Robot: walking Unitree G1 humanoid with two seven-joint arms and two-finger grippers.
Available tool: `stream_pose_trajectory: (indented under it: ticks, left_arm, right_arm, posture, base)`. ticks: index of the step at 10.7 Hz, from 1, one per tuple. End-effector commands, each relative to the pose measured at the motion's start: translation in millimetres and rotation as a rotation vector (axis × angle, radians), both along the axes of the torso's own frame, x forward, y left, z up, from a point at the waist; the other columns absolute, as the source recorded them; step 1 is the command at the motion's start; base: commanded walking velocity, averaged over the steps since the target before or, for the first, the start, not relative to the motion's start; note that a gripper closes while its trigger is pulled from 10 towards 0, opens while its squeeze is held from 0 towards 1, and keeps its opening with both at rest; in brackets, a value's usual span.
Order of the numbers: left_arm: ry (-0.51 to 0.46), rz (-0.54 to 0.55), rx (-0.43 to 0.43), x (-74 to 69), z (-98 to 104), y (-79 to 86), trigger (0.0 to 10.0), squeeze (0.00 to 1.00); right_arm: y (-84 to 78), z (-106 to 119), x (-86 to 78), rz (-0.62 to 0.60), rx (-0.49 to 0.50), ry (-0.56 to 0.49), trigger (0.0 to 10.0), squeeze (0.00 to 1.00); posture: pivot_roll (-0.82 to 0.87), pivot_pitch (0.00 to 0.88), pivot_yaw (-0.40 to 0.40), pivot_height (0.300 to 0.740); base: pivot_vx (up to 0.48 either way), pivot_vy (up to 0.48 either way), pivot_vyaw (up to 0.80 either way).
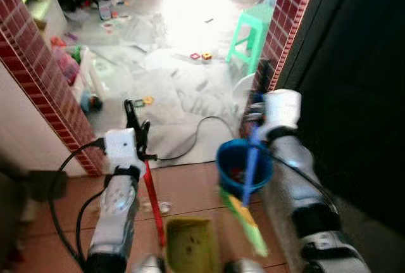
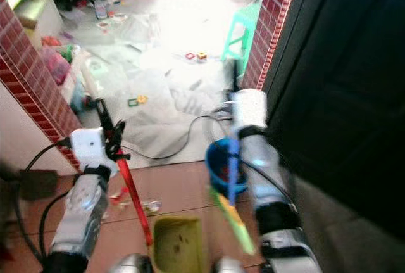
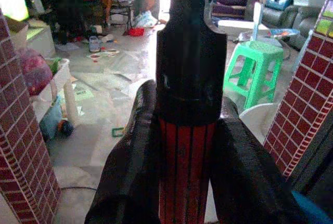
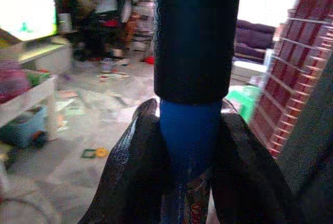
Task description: Sweep floor
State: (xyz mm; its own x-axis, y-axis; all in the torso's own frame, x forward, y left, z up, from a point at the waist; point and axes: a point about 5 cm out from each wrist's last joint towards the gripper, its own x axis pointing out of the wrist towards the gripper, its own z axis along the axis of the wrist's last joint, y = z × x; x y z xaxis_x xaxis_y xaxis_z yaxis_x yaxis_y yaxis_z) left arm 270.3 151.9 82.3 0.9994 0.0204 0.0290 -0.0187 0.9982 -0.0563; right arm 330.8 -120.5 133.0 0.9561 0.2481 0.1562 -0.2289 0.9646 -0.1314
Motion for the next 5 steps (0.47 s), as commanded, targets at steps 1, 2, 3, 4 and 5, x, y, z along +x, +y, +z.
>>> stream_pose_trajectory:
  ticks: [1, 2, 3, 4, 5]
  left_arm:
    - [-0.068, 0.012, 0.003, 1.6, 15, 3.8, 10.0, 0.00]
    - [-0.050, -0.022, 0.002, 3.3, 13, -1.2, 10.0, 0.00]
    - [-0.045, -0.059, 0.000, 7.8, 15, -8.0, 10.0, 0.00]
    - [-0.046, -0.073, 0.002, 10.6, 18, -10.1, 10.0, 0.00]
    - [-0.046, -0.082, -0.009, 10.5, 21, -10.6, 10.0, 0.00]
  right_arm:
    - [6.4, 13, 0.7, 0.030, 0.002, -0.043, 10.0, 0.00]
    - [6.8, 13, -2.7, 0.028, -0.001, -0.047, 10.0, 0.00]
    - [0.0, 10, -6.7, -0.003, -0.003, -0.046, 10.0, 0.00]
    - [-7.5, 8, -8.0, -0.034, 0.007, -0.040, 10.0, 0.00]
    - [-11.3, 6, -7.6, -0.054, 0.025, -0.024, 10.0, 0.00]
  posture:
    - [-0.04, 0.000, -0.039, 0.740]
    - [-0.06, 0.000, -0.013, 0.740]
    - [-0.07, 0.000, 0.014, 0.740]
    - [-0.08, 0.000, 0.024, 0.740]
    - [-0.08, 0.000, 0.032, 0.740]
  base:
    - [0.000, 0.000, 0.00]
    - [0.000, 0.000, 0.00]
    - [0.000, 0.000, 0.00]
    - [0.000, 0.000, 0.00]
    - [0.000, 0.465, 0.00]
